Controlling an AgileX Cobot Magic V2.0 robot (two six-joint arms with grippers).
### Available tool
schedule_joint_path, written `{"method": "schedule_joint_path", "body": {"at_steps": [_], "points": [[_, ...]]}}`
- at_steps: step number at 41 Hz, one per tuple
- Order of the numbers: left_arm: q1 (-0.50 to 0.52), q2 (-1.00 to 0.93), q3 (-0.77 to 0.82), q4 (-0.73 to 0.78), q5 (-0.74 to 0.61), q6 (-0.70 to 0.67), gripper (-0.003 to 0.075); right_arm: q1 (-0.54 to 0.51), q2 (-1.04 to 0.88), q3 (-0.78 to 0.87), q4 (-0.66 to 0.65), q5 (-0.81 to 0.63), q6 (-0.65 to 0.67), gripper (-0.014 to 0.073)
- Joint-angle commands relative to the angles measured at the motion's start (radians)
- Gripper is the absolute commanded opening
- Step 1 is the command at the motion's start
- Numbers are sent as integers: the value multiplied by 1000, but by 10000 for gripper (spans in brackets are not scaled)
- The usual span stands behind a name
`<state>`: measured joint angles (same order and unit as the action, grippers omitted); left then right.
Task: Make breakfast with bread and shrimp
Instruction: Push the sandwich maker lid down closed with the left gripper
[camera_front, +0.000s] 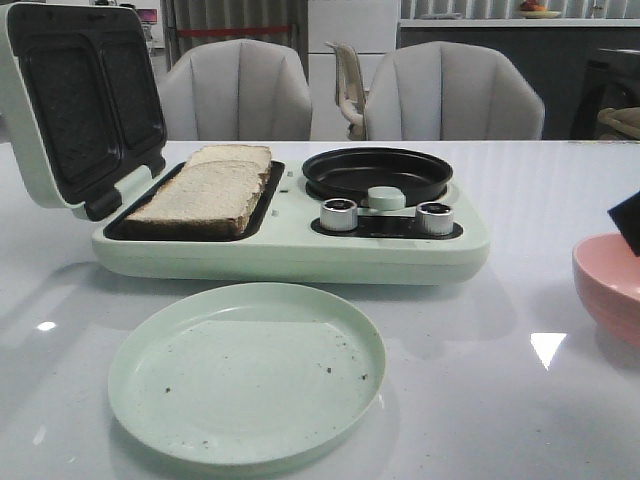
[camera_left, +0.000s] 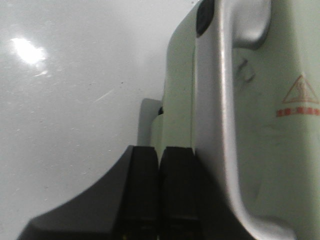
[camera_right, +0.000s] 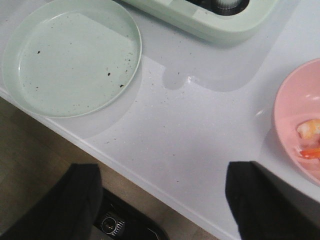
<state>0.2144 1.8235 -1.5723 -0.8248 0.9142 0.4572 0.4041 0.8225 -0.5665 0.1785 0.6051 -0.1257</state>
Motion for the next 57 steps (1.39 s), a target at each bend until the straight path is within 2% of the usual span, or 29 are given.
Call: {"method": "schedule_joint_path", "body": {"at_steps": [1,16,27,43,57], "points": [[-5,-54,-37,-125,7,38,100,-2,-11,-29,6,-67,-3,610],[-136,-58,-37,-96,22,80,100,-2,-11,-29,6,-67,-3,610],[-257,-133,7,30,-16,92,100,-2,-11,-29,6,-67,-3,610],[-443,-376,296,176,-166,108,100,-2,-11,-29,6,-67,-3,610],[-623,-611,524,326,-190,103,102,-2,-11,-29,6,-67,-3,610]]}}
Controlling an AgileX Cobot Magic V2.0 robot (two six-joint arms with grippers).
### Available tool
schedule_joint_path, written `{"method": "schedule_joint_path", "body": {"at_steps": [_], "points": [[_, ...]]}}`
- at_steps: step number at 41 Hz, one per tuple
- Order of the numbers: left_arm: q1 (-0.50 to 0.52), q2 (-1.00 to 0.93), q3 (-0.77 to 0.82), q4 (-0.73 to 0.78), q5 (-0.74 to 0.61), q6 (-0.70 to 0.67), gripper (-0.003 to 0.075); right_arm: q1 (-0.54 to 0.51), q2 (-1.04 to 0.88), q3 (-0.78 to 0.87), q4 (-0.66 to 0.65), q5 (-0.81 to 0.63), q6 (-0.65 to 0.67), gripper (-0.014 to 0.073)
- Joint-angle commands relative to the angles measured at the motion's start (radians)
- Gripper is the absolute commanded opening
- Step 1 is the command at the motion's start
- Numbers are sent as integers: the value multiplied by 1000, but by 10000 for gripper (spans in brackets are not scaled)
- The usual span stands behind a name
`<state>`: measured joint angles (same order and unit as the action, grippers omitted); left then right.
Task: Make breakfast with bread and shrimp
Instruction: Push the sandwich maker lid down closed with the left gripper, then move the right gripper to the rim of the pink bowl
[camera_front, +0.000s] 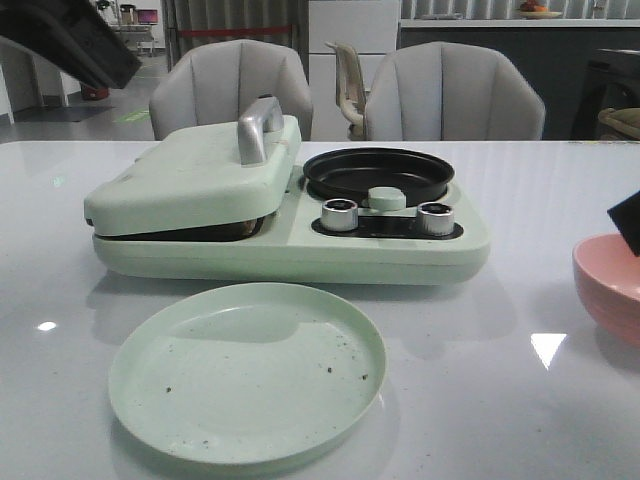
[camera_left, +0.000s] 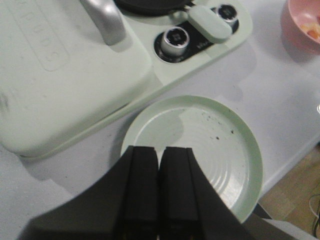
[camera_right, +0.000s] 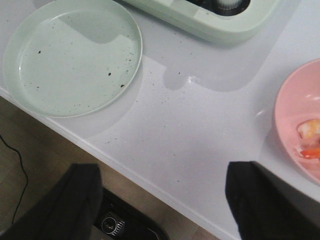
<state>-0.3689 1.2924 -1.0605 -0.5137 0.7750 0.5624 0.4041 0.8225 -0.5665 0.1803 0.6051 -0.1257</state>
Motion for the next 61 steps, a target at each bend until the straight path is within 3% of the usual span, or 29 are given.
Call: {"method": "schedule_joint_path", "body": {"at_steps": [1,9,14,22,45,50,61], "points": [[-47,-101,27,42,-50,-21,102,-2,-11,-29,4,-67,-3,610],[-60,-248,102,325,-26,-343,102,-2,-11,-29,4,-67,-3,610],[-60,-352,147,424,-19,-445,102,-2,-11,-29,4,-67,-3,610],[-60,-436,189,426,-21,-445,101,-2,-11,-29,5,-67,-3,610],[-60,-414,191,426,-46,-445,101,-12,16,-35,-2,-135,-3,610],[-60,-414,191,426,-68,-445,101,-111,96,-87,-6,-110,-3,610],[-60,-414,191,426,-72,-445,101,-484,317,-267,6,63,-4,610]]}}
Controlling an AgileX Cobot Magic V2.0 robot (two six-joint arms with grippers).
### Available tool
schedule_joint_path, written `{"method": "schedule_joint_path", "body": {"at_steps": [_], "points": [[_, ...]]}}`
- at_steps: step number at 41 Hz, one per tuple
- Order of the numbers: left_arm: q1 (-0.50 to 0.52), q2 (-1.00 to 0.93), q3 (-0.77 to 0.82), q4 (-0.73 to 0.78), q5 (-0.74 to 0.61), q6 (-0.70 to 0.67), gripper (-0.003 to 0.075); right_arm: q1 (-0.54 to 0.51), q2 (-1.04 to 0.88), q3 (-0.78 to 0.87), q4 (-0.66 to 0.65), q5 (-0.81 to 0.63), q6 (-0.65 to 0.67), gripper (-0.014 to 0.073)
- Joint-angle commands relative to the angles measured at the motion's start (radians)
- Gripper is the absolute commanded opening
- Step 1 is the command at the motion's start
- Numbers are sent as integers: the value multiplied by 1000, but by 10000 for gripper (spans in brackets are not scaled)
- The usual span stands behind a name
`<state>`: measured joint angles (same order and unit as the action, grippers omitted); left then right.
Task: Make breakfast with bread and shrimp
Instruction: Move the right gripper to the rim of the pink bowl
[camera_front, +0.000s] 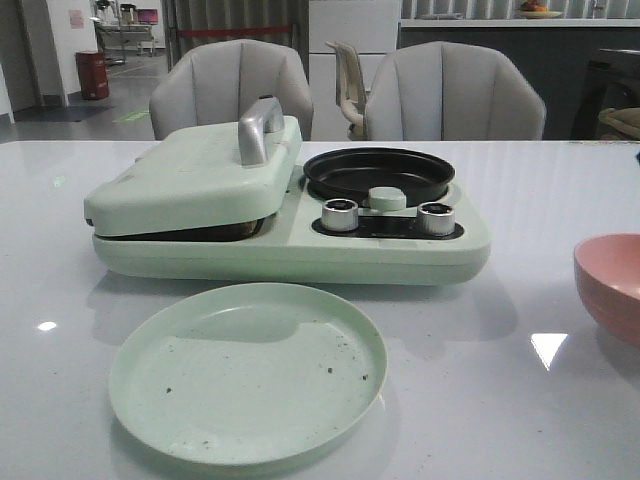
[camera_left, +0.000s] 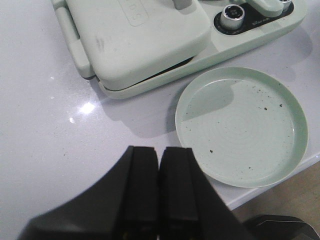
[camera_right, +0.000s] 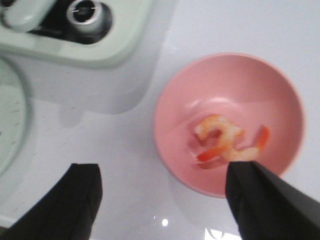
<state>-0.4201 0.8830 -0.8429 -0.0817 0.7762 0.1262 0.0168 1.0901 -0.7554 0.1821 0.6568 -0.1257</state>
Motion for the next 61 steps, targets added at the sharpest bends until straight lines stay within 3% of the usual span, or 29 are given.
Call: {"method": "schedule_joint_path", "body": {"at_steps": [1,13,39,44,51,61], "points": [[-8,-4,-27,-6,-73,-9,101,-120,74,-90,4,26,-4,610],[-8,-4,-27,-6,-73,-9,101,-285,281,-175,-13,17,-4,610],[-8,-4,-27,-6,-73,-9,101,-293,549,-232,-23,-38,-4,603],[-8,-4,-27,-6,-73,-9,101,-293,552,-232,-23,-40,-4,495],[-8,-4,-27,-6,-73,-9,101,-293,552,-232,-23,-45,-4,248],[-8,-4,-27,-6,-73,-9,101,-293,552,-232,-23,-49,-4,90]]}}
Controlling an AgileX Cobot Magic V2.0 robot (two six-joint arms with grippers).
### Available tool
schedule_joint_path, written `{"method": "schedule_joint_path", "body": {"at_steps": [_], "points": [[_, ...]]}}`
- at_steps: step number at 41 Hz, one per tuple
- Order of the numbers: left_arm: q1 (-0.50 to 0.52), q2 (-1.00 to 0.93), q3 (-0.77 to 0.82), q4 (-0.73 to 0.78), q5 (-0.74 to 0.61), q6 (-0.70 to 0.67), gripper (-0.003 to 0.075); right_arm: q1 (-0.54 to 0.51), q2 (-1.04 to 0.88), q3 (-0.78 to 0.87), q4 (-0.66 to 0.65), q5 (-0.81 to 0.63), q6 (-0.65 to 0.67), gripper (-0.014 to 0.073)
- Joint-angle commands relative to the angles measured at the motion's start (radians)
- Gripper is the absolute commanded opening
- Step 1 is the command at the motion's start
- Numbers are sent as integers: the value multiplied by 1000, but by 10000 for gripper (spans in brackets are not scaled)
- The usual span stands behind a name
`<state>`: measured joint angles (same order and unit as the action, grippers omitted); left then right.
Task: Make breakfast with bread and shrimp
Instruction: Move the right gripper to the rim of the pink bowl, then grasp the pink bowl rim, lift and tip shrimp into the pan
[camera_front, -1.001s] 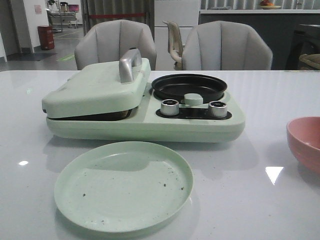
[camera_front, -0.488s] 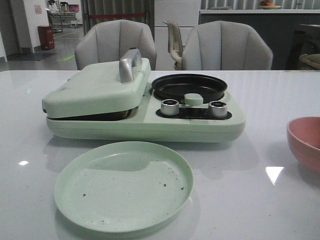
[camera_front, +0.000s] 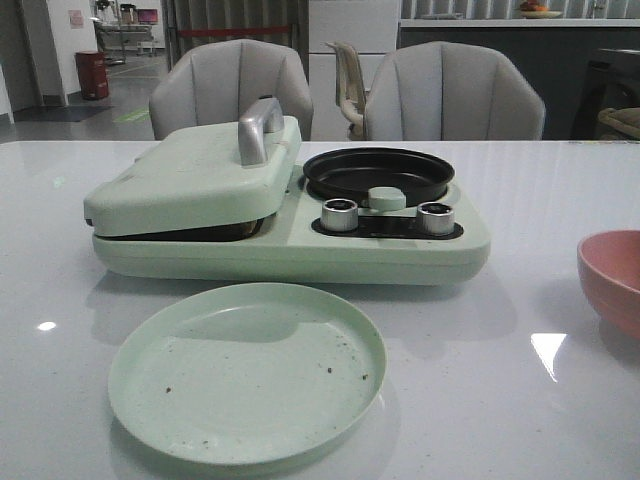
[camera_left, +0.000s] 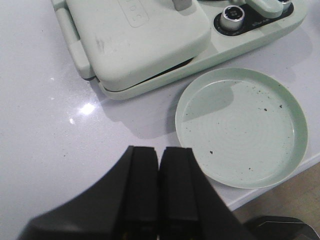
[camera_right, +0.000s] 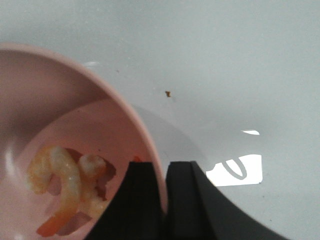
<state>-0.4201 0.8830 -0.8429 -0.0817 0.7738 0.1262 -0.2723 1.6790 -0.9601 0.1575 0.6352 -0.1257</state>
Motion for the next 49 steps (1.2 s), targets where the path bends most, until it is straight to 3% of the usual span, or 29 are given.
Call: {"method": "schedule_joint_path", "body": {"at_steps": [1,4,13,25,31,37,42,49], "points": [[-8,-4,-27,-6,-70,-9,101,-4,-37,-27,1,-28,-4,74],[-8,-4,-27,-6,-70,-9,101,-4,-37,-27,1,-29,-4,36],[-8,-4,-27,-6,-70,-9,101,14,-56,-113,-16,18,-19,36],[-8,-4,-27,-6,-70,-9,101,242,-88,-401,-222,54,12,45],[-8,-4,-27,-6,-70,-9,101,387,-50,-571,-487,80,180,45],[-8,-4,-27,-6,-70,-9,101,544,28,-729,-866,150,383,45],[-8,-4,-27,-6,-70,-9,101,650,109,-828,-1114,214,469,45],[-8,-4,-27,-6,-70,-9,101,752,218,-933,-1365,275,520,45]]}}
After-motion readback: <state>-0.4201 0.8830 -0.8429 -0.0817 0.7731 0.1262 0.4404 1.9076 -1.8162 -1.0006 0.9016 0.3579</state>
